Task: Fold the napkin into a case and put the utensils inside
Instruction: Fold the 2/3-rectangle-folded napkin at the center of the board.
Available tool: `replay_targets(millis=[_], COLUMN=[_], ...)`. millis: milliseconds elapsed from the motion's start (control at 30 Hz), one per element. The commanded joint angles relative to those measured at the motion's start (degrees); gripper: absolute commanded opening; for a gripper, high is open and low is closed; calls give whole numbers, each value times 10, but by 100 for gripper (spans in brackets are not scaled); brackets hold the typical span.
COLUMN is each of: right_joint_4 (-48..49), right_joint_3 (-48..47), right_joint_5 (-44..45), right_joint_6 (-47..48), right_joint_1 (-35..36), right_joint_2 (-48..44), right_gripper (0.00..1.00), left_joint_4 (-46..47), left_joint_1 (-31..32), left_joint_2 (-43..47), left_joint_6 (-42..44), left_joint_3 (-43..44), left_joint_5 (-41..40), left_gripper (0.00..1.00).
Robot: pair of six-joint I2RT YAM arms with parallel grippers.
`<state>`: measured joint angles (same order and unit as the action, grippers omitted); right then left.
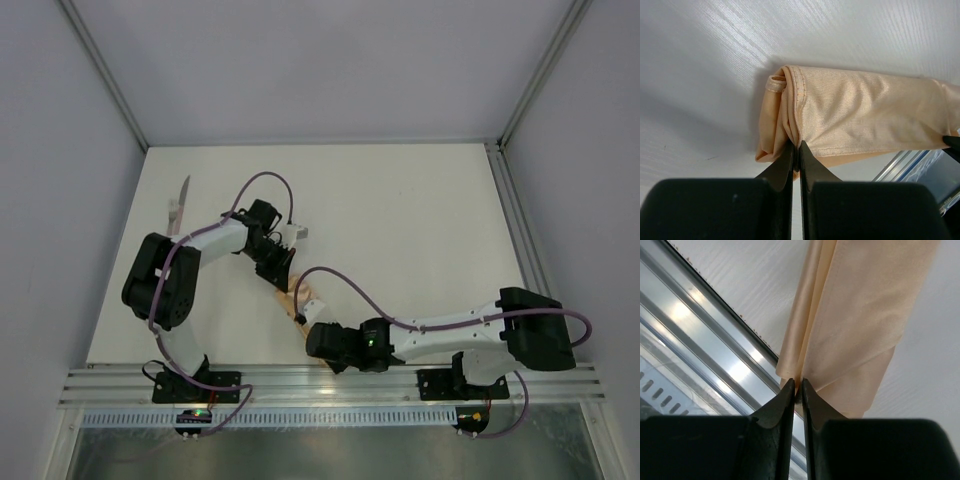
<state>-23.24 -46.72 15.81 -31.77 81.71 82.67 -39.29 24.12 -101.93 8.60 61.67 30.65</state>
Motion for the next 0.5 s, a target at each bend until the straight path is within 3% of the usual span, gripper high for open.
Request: replay_targets(millis=[0, 467], right_joint_4=[-21, 36], right_joint_3=[-9, 33], right_joint_5=[54, 44], right_joint_6=[2, 11], right_joint_1=[37, 55], right_joint_2=[10, 50], right_gripper=[15, 15], left_joint_4=[8, 9], left_joint_1=[-4, -5], left_joint_2=[11, 15], left_joint_6=[10, 18], left_joint_3=[-4, -5], left_joint_5=[-18, -8], left_gripper=[0, 0])
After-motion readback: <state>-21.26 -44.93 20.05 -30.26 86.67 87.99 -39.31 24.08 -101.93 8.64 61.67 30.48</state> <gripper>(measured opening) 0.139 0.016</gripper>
